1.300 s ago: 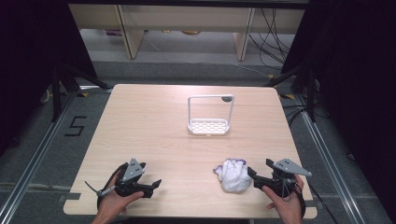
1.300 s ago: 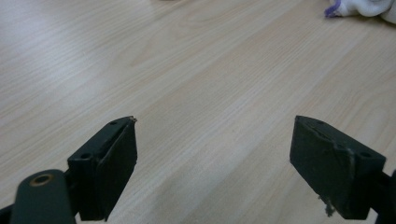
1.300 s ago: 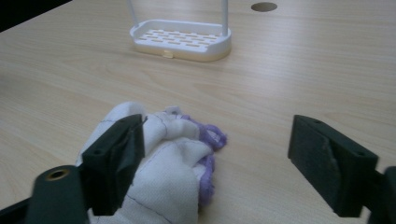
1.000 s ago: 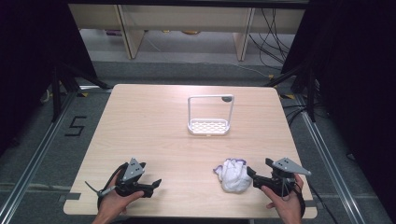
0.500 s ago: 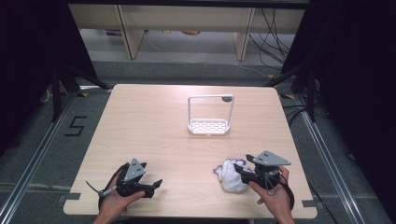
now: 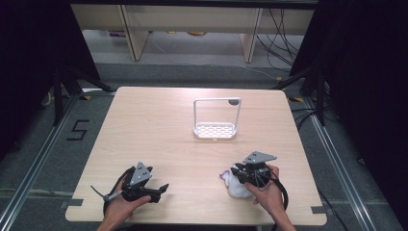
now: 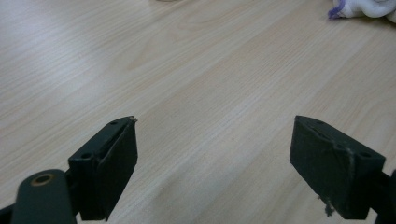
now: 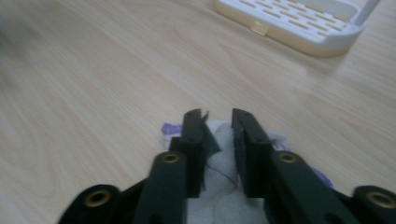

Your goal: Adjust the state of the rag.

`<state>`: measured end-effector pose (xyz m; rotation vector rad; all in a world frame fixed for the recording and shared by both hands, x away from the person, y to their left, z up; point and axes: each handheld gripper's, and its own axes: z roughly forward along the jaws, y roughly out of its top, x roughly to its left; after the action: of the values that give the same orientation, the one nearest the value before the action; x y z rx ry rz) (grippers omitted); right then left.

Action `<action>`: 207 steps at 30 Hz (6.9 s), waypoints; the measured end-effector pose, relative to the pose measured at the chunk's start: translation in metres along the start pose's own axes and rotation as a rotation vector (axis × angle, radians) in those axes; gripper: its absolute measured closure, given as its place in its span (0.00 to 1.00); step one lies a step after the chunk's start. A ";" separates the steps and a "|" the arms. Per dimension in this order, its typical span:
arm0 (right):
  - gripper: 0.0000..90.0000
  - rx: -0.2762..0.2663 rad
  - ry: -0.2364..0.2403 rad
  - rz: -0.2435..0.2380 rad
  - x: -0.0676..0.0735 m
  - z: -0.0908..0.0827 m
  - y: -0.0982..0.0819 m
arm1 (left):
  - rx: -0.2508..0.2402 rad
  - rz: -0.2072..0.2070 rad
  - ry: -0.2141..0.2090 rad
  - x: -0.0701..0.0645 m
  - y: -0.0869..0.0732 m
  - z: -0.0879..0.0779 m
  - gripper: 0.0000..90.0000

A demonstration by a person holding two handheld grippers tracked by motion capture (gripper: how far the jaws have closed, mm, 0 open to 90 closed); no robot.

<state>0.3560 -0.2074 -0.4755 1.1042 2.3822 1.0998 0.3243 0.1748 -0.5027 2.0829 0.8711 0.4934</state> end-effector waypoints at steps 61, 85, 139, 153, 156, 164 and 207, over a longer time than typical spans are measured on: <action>0.78 0.152 0.085 -0.304 0.069 0.038 0.035 | -0.031 0.018 -0.033 -0.004 -0.002 -0.003 0.17; 0.92 -0.161 0.258 -0.014 -0.013 -0.077 -0.029 | -0.072 -0.053 -0.236 -0.010 0.070 0.078 0.24; 0.68 0.002 -0.025 -0.030 -0.035 0.029 0.049 | 0.055 -0.115 -0.157 0.066 0.061 0.060 0.93; 0.59 0.045 0.206 -0.208 0.076 0.036 0.055 | 0.062 -0.097 -0.154 0.062 0.059 0.061 0.91; 0.59 0.105 0.209 -0.252 0.088 0.051 0.052 | 0.066 -0.098 -0.154 0.062 0.059 0.062 0.91; 0.94 0.157 0.141 -0.343 0.082 0.063 0.047 | 0.073 -0.088 -0.161 0.064 0.057 0.064 0.92; 0.52 -0.018 -0.012 0.089 -0.006 -0.062 -0.042 | 0.030 0.008 -0.304 -0.055 0.030 0.002 0.56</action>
<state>0.3044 -0.2611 -0.4660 1.2173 2.3301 1.1377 0.3003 0.1210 -0.4826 2.1184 0.6950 0.1608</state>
